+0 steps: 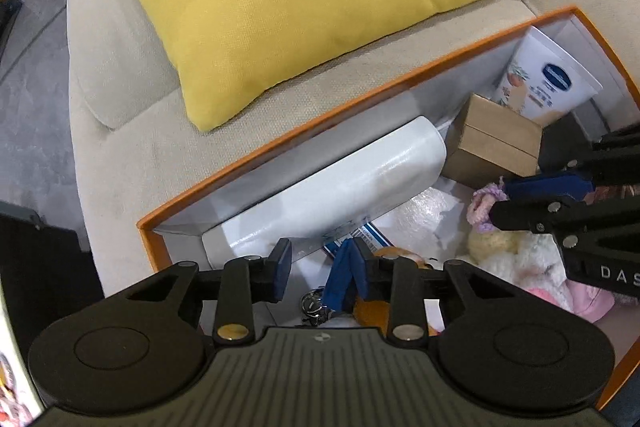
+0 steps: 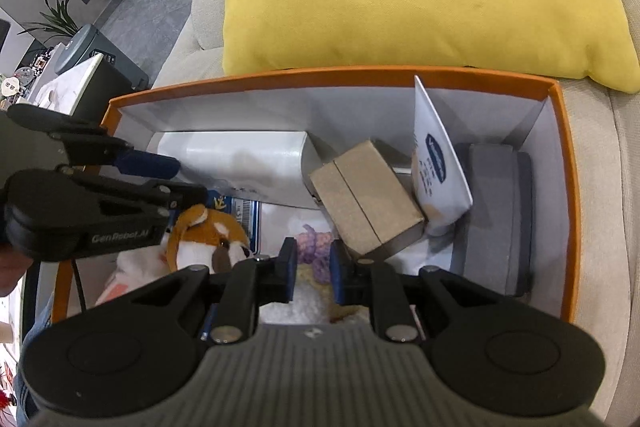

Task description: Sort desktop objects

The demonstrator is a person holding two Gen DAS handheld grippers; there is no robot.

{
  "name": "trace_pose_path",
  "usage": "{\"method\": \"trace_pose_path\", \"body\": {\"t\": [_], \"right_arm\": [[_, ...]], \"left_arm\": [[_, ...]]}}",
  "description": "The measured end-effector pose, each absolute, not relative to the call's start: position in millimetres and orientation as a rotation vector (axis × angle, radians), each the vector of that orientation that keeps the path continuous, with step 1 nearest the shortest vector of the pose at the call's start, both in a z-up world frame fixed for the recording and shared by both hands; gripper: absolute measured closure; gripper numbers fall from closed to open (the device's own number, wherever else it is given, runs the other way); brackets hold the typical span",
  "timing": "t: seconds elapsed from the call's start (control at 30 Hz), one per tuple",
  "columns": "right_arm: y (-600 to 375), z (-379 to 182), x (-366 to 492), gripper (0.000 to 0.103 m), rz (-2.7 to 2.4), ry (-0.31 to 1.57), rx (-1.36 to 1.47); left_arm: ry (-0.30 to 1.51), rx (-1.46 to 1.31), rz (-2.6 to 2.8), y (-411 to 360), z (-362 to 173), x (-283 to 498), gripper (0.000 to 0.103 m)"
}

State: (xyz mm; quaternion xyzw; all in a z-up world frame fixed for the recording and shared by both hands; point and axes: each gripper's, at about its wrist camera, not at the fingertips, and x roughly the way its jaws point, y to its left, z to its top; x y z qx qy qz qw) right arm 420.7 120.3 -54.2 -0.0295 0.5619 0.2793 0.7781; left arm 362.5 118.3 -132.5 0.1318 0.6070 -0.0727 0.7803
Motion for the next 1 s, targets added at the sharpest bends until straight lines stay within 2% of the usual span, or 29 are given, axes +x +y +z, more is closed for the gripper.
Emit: {"method": "trace_pose_path", "body": {"t": [0.47,0.67,0.73,1.0], "right_arm": [[124.1,-11.4,396.8,0.075,0.593,1.171,-0.147],[121.1,10.4,368.8,0.062,0.599,1.148,-0.202],[119.5,16.3,358.0,0.057,0.603,1.143,-0.219],[101.2,24.0,319.4,0.051,0.605,1.137,-0.219]], "left_arm": [[1.283,0.330,-0.134,92.0,-86.8,321.7,0.065],[1.288,0.236,-0.085,84.2,-60.3,287.8,0.065],[1.273,0.221,-0.070,80.7,-50.4,272.5,0.062],[1.159,0.175,-0.004,73.8,-39.3,217.7,0.044]]}}
